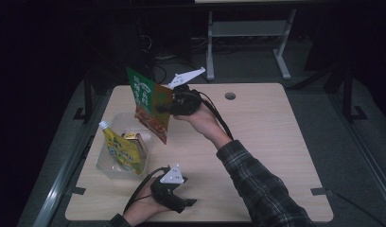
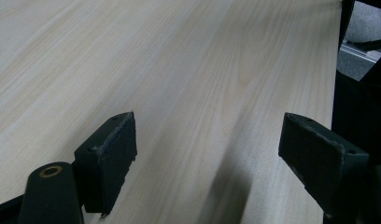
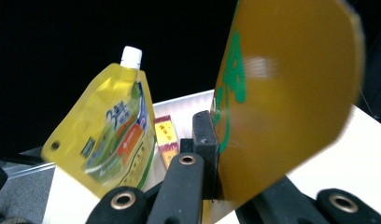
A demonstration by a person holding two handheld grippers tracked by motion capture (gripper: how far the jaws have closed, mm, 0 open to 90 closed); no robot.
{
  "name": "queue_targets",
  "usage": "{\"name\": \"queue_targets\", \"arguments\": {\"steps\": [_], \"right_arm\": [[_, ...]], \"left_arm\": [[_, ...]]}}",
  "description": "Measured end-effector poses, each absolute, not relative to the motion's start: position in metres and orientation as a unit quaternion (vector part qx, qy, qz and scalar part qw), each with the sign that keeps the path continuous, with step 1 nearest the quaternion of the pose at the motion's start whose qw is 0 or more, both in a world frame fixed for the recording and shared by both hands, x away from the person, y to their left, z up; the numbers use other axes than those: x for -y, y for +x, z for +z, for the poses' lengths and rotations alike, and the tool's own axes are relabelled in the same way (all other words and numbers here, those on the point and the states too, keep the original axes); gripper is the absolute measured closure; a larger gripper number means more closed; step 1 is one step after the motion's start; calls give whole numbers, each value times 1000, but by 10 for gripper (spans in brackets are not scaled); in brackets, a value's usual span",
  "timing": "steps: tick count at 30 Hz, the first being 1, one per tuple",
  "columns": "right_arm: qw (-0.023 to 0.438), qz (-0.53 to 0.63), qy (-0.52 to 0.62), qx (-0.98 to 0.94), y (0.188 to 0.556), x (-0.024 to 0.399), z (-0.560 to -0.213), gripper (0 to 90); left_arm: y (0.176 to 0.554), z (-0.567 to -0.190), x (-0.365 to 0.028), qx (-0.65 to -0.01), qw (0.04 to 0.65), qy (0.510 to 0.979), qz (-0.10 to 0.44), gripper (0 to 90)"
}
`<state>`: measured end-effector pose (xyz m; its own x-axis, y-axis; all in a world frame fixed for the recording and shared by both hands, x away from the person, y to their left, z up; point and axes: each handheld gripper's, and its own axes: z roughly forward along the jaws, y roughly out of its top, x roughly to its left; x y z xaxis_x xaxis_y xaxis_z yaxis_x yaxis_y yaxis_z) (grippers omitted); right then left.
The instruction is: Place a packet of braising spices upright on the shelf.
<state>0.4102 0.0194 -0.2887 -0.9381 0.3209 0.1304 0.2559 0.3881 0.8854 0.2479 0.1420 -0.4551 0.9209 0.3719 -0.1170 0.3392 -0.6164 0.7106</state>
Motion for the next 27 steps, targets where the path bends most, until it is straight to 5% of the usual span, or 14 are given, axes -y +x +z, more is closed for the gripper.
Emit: {"name": "queue_targets", "arguments": {"steps": [27], "right_arm": [[26,507,185,-841,442,-96,-317,900]], "left_arm": [[245,-453,-140,-188,392,900,20,193]]}}
